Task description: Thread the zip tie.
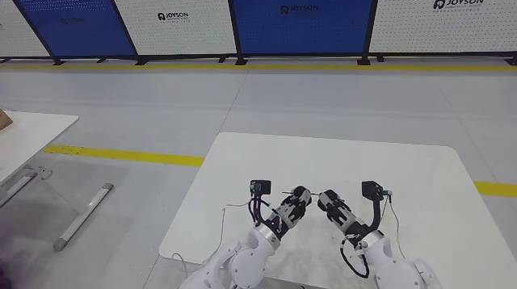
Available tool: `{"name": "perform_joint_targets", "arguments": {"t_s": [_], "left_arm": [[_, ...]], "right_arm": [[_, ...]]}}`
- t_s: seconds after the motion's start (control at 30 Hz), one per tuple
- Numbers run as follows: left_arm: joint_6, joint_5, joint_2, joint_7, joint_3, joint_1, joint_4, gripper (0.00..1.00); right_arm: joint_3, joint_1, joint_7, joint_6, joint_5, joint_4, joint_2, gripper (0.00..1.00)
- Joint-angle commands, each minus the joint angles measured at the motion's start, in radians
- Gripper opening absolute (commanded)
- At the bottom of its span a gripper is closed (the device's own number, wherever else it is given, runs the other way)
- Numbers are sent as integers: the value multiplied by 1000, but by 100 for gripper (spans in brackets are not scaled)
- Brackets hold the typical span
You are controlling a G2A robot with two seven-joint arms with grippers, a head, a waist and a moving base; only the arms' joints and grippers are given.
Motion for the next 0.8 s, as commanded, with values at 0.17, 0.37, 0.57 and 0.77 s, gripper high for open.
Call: {"name": "perform_joint_targets", "arguments": {"t_s": [0.17, 0.37, 0.57, 0.77], "left_arm": [[32, -13, -5, 10, 2, -6, 6, 0], [71, -34, -11, 30, 3, -14, 7, 0], [73, -41, -14, 35, 3, -15, 6, 0], [67, -40, -15, 29, 0, -11, 5, 0]], "right_arm": [[0, -1, 1, 0, -2, -1, 1, 33], [0, -1, -3, 1, -5, 1, 1, 25], [3, -2, -18, 2, 0, 6, 1, 13], [-1, 3, -21, -2, 1, 10, 0, 16]]}}
